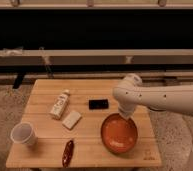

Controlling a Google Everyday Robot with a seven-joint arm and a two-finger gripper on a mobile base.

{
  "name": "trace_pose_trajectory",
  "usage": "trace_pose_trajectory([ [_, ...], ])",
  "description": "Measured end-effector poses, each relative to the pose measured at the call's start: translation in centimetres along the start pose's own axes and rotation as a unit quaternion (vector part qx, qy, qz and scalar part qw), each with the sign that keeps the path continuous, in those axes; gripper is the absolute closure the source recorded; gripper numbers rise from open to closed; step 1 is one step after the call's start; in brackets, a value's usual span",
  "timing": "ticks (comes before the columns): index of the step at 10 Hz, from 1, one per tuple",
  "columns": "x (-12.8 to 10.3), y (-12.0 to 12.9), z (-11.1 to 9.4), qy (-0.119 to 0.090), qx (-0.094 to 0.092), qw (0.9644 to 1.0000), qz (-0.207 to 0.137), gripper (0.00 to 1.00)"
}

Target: Drag the ceramic bowl in a circle

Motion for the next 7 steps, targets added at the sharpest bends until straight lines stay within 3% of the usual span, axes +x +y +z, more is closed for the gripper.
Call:
trace_pose_trajectory([
  [2,-1.7,-0.3,0.7,-0.007,-0.001,0.9998,-0.021,0.2],
  [5,-4.2,-0.3,1.5,-0.036,-0.012,0.9971,-0.066,0.2],
  [7,-6.1,0.5,1.7,-0.067,-0.026,0.992,-0.104,0.2],
])
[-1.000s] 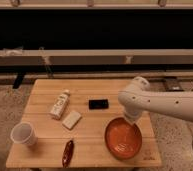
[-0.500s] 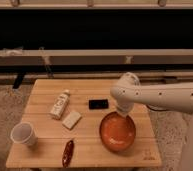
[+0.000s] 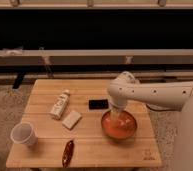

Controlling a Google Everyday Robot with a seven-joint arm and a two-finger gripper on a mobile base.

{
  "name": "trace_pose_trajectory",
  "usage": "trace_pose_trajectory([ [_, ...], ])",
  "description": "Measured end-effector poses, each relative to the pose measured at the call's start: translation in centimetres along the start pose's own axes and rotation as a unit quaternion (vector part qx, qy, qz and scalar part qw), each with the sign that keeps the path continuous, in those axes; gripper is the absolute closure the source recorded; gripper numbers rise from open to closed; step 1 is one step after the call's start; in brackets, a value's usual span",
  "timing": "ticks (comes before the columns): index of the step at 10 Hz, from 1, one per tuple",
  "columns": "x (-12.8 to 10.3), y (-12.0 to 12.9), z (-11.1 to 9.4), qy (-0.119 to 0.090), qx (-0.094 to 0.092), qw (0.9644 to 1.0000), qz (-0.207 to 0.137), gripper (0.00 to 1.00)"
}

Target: Drag the ceramic bowl in a circle

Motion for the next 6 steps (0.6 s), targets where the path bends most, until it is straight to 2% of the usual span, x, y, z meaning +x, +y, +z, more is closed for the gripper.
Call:
trace_pose_trajectory([
  [3,-2.1,0.8,-0.3,-0.034,-0.011,0.9985,-0.041,0.2],
  [6,-2.6,1.1,-0.7,-0.042,-0.02,0.9977,-0.05,0.2],
])
